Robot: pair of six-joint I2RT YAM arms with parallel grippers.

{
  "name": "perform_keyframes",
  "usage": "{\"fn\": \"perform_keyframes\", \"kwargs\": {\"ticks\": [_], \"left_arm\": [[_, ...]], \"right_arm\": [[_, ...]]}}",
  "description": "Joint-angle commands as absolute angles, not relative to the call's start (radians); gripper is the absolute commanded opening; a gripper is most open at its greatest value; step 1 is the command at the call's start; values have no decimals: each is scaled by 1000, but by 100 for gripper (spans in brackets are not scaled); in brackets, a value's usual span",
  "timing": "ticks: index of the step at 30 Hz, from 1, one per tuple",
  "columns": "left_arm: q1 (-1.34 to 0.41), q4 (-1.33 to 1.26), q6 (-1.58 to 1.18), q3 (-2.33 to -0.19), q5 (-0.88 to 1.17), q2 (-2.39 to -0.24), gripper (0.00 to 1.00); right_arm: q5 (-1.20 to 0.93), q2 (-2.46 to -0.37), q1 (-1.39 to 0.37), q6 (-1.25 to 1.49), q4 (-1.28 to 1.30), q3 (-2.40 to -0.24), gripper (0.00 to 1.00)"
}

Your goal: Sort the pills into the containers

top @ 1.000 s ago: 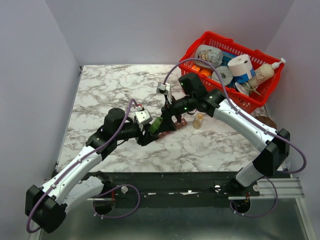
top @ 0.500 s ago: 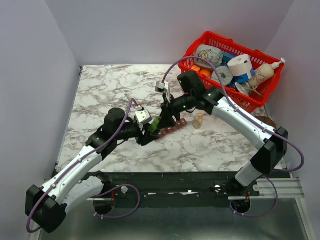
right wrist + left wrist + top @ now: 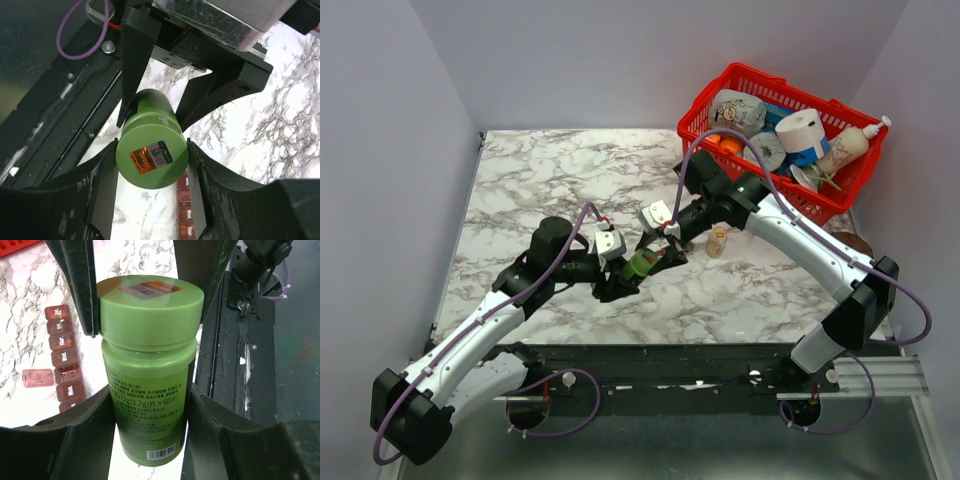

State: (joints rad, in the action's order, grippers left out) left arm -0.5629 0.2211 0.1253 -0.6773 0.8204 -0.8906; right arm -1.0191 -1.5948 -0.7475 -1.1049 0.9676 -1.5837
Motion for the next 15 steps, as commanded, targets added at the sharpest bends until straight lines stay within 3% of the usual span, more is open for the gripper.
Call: {"fn": "perform_keyframes", "kwargs": {"ticks": [1,2,3,6,11,15], "left_arm": [[-561,212,153,-709,874,-894,0],[-563,209,152,-710,867,-890,0],[-563,204,153,-710,844,-888,0],[-561,177,141,-698,818,-868,0],[-563,130,120,-675,810,-842,0],[-561,144,120,-676,811,-836,0]], "right_arm": [[-1065,-1654,-756,-1243,1029,-1695,40],[-1062,-1661,-755,-1179,1028,-1703,44],[-1048,-1672,-755,-1139,1016,-1709,57],[-1022,-1686,-755,-1000,1005,-1718,73],[-1063,-1649,-753,-916,973,-1654,70],[-1077,-1631,-750,-856,925,-1649,48]]}}
